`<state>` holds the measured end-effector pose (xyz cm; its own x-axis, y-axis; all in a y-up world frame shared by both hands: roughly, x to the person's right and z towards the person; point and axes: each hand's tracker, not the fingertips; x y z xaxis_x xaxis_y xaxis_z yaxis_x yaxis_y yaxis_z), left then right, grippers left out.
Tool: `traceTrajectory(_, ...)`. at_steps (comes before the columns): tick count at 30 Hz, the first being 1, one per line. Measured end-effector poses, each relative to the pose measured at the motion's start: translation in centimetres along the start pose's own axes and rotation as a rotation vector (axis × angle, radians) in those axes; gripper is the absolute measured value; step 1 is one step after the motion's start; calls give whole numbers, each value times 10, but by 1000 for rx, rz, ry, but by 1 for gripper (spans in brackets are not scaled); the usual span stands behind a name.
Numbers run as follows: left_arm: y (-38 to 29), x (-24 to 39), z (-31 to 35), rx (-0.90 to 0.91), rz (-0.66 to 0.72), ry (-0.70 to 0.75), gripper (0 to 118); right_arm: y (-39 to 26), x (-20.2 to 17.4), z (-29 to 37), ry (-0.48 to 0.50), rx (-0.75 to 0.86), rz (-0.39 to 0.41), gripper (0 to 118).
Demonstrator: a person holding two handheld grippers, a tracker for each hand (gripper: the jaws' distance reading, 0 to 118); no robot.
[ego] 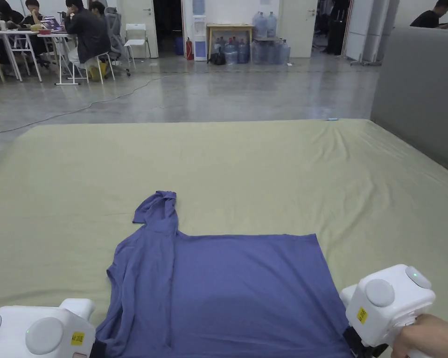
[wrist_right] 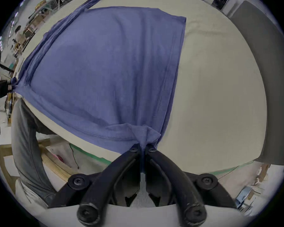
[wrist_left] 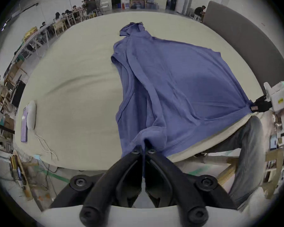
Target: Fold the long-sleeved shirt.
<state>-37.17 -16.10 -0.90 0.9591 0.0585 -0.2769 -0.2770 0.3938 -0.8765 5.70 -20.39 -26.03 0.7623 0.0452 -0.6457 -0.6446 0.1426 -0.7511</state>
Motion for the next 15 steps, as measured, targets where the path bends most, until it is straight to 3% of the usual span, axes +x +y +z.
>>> traceTrajectory(1, -2, 2, -1, 12, 22, -15, 0, 1, 0, 0, 3, -2, -3, 3)
traceTrajectory(2, 0, 0, 2, 38, 52, -47, 2, -2, 0, 1, 4, 5, -1, 15)
traceTrajectory(3, 3, -1, 5, 67, 70, -67, 25, -5, 1, 5, 5, 35, 5, 41)
traceTrajectory(4, 6, -2, 11, 85, 70, -81, 84, -6, 2, 10, 4, 70, 27, 83)
traceTrajectory(5, 6, 0, 15, 86, 61, -89, 112, -8, 3, 16, 2, 97, 51, 99)
traceTrajectory(6, 9, 1, 21, 93, 48, -88, 117, -10, 3, 26, -14, 125, 65, 100)
traceTrajectory(10, 31, 7, 55, 204, 33, -96, 116, -1, 9, 70, -24, 255, 24, 100)
traceTrajectory(11, 40, 8, 61, 215, 39, -89, 110, 3, 7, 83, -27, 289, -5, 97)
traceTrajectory(12, 48, 9, 67, 255, 44, -72, 93, 8, 8, 92, -26, 338, -45, 90)
traceTrajectory(13, 55, 9, 72, 296, 36, -53, 84, 11, 9, 99, -10, 383, -75, 84)
traceTrajectory(14, 61, 12, 74, 339, 3, -22, 84, 14, 9, 106, -2, 426, -89, 84)
traceTrajectory(15, 69, 15, 71, 343, -33, 23, 42, 21, 12, 106, 5, 458, -102, 52)
